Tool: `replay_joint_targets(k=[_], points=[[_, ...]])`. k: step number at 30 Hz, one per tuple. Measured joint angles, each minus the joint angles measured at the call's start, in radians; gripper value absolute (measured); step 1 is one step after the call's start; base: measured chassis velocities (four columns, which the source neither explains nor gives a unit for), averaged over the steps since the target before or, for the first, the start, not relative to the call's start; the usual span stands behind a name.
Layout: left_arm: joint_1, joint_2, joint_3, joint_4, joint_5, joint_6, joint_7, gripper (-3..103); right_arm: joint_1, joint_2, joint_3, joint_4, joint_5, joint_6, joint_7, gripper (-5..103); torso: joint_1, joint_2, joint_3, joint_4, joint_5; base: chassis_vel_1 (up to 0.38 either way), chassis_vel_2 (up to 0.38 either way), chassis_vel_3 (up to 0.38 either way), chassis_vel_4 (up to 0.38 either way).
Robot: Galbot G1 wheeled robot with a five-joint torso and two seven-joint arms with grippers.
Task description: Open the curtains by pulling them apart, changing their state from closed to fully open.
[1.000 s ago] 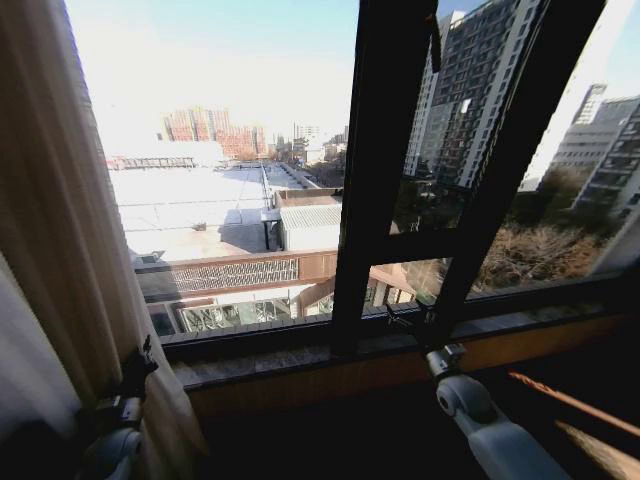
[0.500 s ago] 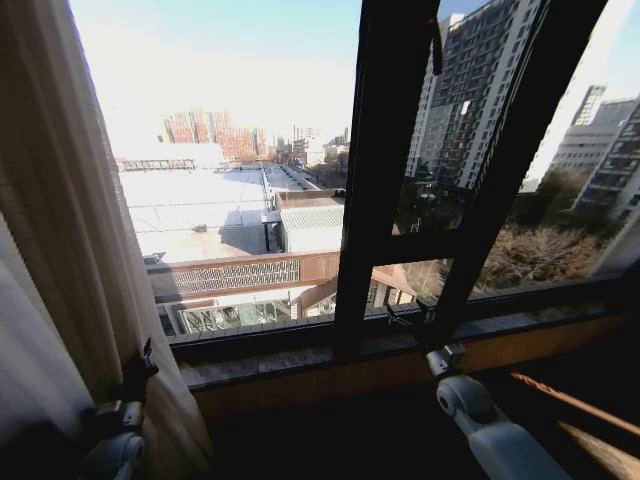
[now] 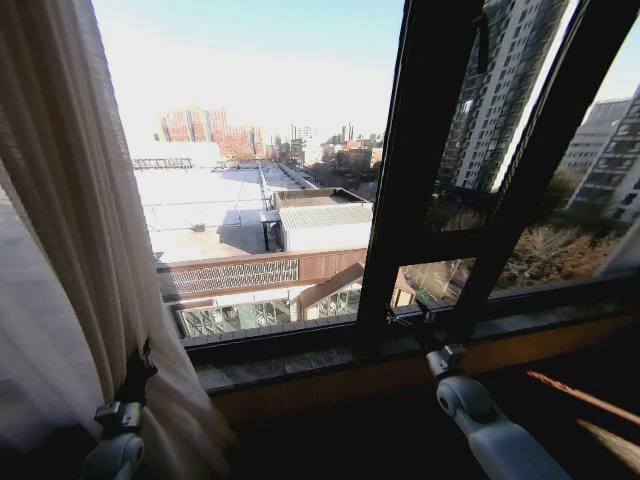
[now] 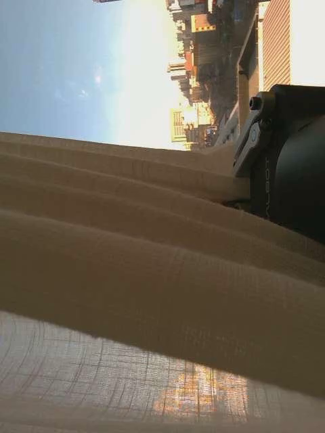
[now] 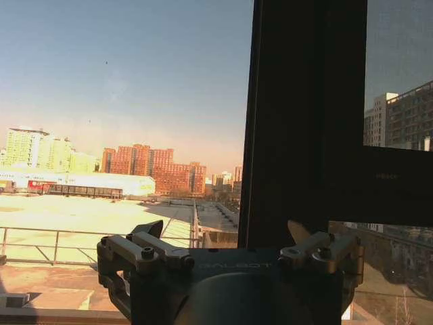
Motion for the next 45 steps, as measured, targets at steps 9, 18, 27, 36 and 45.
replay_joint_targets(k=[9,18,27,36,45], points=[[0.013,0.002,-0.008,-0.019,-0.002,0.001,-0.007,0,0.0,0.0,0.0,0.0,0.0,0.0,0.0,100,0.0,0.0,0.0,0.0004,-0.001,0.161,0.156,-0.168,-0.149],[0.019,0.0,-0.007,-0.018,-0.003,0.002,-0.009,0,0.0,0.0,0.0,0.0,0.0,0.0,0.0,100,0.0,0.0,0.0,-0.0006,-0.0001,-0.015,-0.027,0.015,0.021],[0.014,-0.005,-0.007,-0.022,-0.001,0.004,-0.028,0,0.0,0.0,0.0,0.0,0.0,0.0,0.0,100,0.0,0.0,0.0,0.0001,-0.0002,-0.006,-0.007,-0.002,0.002],[-0.001,-0.007,-0.001,-0.026,0.01,0.032,-0.066,0,0.0,0.0,0.0,0.0,0.0,0.0,0.0,100,0.0,0.0,0.0,-0.0002,-0.0001,0.0,0.0,0.0,0.0],[-0.001,-0.005,-0.004,-0.014,0.009,0.033,-0.068,0,0.0,0.0,0.0,0.0,0.0,0.0,0.0,100,0.0,0.0,0.0,-0.0002,0.0002,0.0,0.0,0.0,0.0]])
